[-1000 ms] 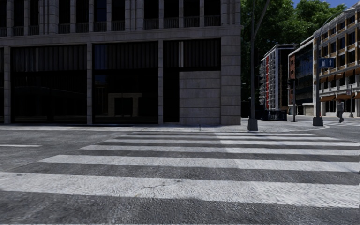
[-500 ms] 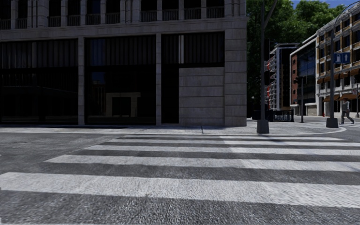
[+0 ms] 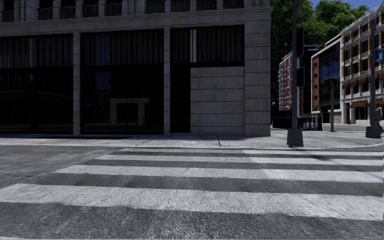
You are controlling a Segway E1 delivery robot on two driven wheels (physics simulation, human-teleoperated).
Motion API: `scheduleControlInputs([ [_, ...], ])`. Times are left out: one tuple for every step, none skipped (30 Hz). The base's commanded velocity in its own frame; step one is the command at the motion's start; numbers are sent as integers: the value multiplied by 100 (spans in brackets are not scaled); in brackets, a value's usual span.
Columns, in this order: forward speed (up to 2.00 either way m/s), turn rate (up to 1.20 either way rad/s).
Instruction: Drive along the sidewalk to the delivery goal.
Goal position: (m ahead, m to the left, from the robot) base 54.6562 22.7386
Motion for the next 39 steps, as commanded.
scheduleControlInputs([
  [196,-14],
  [196,-17],
  [196,-17],
  [196,-18],
  [196,-18],
  [196,-18],
  [196,-3],
  [196,0],
  [196,0],
  [196,0],
  [196,0],
  [196,0],
  [196,0],
  [196,0],
  [196,0],
  [196,0],
  [196,0],
  [196,0],
  [196,0],
  [196,0],
  [196,0],
  [196,0],
  [196,0],
  [196,0],
  [196,0],
  [196,0],
  [196,0],
  [196,0],
  [196,0],
  [196,0],
  [196,0],
  [196,0],
  [196,0],
  [196,0],
  [196,0],
  [196,0],
  [196,0],
  [196,0],
  [196,0],
])
